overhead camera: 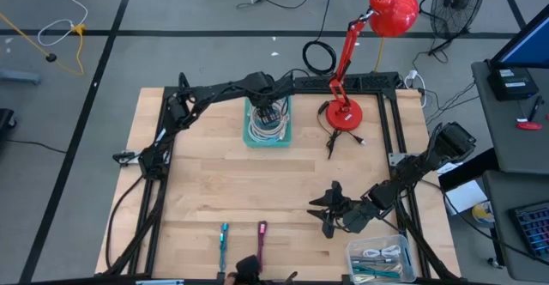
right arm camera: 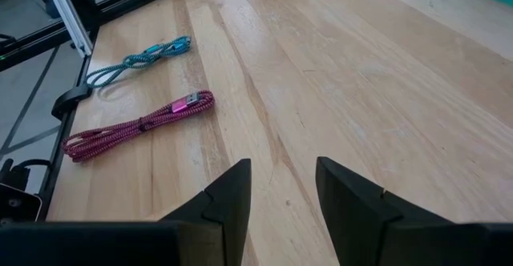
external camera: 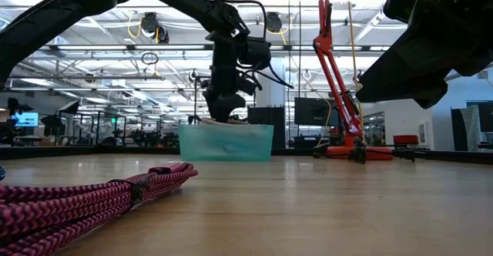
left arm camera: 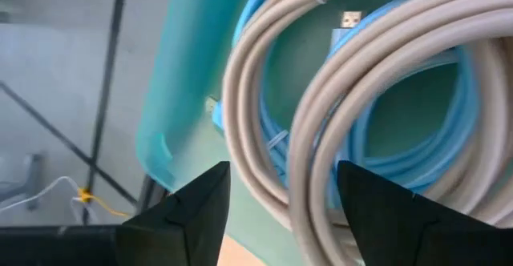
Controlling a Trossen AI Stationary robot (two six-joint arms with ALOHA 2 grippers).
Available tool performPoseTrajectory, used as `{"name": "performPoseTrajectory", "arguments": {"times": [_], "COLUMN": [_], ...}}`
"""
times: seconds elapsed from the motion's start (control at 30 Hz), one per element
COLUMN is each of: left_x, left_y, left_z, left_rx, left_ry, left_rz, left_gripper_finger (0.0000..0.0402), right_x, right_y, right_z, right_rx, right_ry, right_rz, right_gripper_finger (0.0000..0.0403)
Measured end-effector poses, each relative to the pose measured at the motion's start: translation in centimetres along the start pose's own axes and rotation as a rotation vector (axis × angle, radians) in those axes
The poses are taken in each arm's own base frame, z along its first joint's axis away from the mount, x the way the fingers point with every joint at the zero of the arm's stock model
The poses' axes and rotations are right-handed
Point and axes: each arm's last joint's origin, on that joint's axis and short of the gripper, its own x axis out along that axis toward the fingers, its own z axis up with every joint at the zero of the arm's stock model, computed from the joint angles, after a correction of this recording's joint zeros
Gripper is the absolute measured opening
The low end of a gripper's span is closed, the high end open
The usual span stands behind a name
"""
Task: Pick & Place USB Port
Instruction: Put the brown HDMI cable into the green bin
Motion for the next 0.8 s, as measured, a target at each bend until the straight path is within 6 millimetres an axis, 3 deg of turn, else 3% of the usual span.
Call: {"name": "performPoseTrajectory", "arguments": {"times": [0.33,0.57,0.8], "left_x": [-1.2,-5.1,-8.5], "left_y": [0.3,2.0,3.1], "left_z": [-0.2,-1.0,-1.9], "left_rx": [0.001,-0.055,-0.132], "left_ry": [-0.024,-0.132,-0.248], "left_rz": [0.035,0.030,-0.095], "left_gripper_finger": [0.0234,0.0234,0.0234], "right_x": [0.0,0.0,0.0], "right_y": [0.0,-0.2,-0.2], "right_z": [0.0,-0.1,-0.1], "right_rx": [-0.004,-0.011,-0.010], "right_ry": [0.001,0.011,0.010], "right_rz": [-0.001,-0.017,-0.016], "right_gripper_finger": [0.0132,0.0132,0.0132]}}
